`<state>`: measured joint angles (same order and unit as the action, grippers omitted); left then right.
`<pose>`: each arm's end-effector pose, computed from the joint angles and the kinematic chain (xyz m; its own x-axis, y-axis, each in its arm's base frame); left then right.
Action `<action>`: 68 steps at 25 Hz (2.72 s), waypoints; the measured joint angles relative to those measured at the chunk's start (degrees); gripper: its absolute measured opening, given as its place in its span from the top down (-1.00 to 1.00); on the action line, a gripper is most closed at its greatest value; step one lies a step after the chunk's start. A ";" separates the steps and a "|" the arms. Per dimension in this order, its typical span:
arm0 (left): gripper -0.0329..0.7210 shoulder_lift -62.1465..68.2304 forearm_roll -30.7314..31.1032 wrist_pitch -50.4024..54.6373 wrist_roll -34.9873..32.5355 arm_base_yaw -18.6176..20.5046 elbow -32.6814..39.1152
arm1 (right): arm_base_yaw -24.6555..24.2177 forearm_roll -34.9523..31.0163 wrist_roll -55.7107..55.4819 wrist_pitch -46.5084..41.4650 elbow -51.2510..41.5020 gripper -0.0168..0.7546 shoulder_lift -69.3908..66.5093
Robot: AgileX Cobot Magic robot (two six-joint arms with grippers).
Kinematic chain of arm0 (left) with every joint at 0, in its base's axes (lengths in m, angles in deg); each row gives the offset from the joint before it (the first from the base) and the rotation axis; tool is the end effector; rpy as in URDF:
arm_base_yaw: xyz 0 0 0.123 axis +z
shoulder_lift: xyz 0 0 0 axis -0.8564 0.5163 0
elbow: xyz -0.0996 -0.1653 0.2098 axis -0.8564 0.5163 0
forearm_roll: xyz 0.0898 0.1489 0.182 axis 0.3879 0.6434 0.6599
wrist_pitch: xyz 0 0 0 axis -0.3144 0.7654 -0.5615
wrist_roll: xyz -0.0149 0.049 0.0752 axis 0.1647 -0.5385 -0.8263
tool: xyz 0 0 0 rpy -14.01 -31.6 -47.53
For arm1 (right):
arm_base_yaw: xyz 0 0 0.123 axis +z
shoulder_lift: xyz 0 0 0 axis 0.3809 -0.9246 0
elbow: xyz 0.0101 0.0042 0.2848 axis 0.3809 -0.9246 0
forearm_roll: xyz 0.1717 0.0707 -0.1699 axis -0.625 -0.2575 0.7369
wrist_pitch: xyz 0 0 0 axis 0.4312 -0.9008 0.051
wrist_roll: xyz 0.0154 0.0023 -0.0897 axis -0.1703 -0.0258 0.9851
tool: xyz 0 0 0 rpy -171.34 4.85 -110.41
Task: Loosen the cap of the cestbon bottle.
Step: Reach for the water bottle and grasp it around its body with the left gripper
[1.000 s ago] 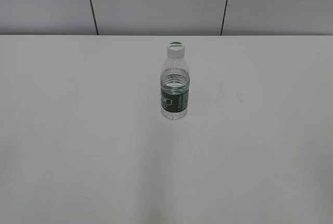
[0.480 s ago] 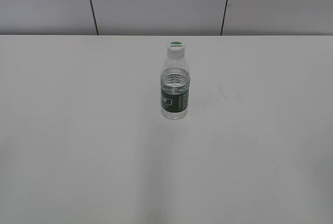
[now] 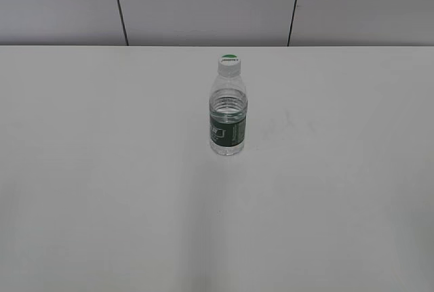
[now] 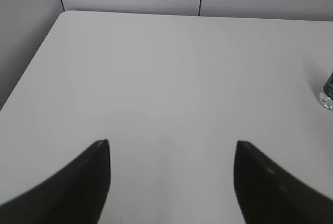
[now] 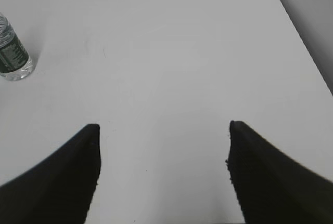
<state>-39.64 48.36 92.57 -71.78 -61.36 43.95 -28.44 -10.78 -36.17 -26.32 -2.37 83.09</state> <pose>-0.0107 0.0003 0.2965 -0.3666 -0.0043 -0.9304 0.0354 0.9992 -0.0186 -0.0014 0.0090 0.2843 -0.4342 -0.0224 -0.9005 -0.0114 0.9997 -0.0194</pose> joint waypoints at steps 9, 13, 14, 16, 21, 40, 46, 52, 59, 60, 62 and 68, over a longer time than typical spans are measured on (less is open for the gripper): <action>-0.57 10.52 -1.69 -7.41 -0.30 0.00 -3.79 | 0.00 0.00 0.00 0.00 0.00 -0.54 0.00; -0.57 17.48 -5.43 -13.51 -2.08 0.00 -3.86 | 0.00 0.00 0.00 0.00 0.00 -0.54 0.00; -0.57 19.28 -6.30 -15.54 -2.99 0.00 -3.86 | 0.00 0.00 0.00 0.00 0.00 -0.54 0.00; -0.57 22.77 -8.44 -20.97 -5.81 0.00 -3.86 | 0.00 0.00 0.00 0.00 0.00 -0.54 0.00; -0.50 31.27 -17.14 -33.04 -18.33 -0.36 -3.86 | 0.00 0.00 0.00 0.00 0.00 -0.54 0.00; -0.47 74.70 -18.50 -78.87 -26.31 -16.55 -3.86 | 0.00 0.00 0.00 0.00 0.00 -0.54 0.00; -0.47 84.51 -1.47 -90.23 -14.11 -18.95 -3.86 | 0.00 0.00 0.08 0.00 0.00 -0.54 0.00; -0.47 95.82 14.59 -105.44 -0.03 -19.01 -4.00 | 0.00 0.00 0.04 0.00 0.00 -0.54 0.00; -0.47 108.94 26.31 -113.48 5.40 -17.11 -6.80 | 0.00 0.00 0.01 0.00 0.00 -0.54 0.00; -0.47 110.37 28.23 -114.45 6.78 -16.31 -7.86 | 0.00 0.00 0.01 0.00 0.00 -0.54 0.00; -0.47 113.42 33.52 -115.87 9.57 -14.53 -10.14 | 0.00 0.00 0.01 0.00 0.00 -0.54 0.00; -0.47 118.53 51.93 -117.17 20.25 -8.19 -18.49 | 0.00 0.00 0.01 0.00 0.00 -0.54 0.00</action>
<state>78.88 100.29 -24.59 -51.53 -69.55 25.47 -28.44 -10.78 -36.16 -26.32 -2.37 83.09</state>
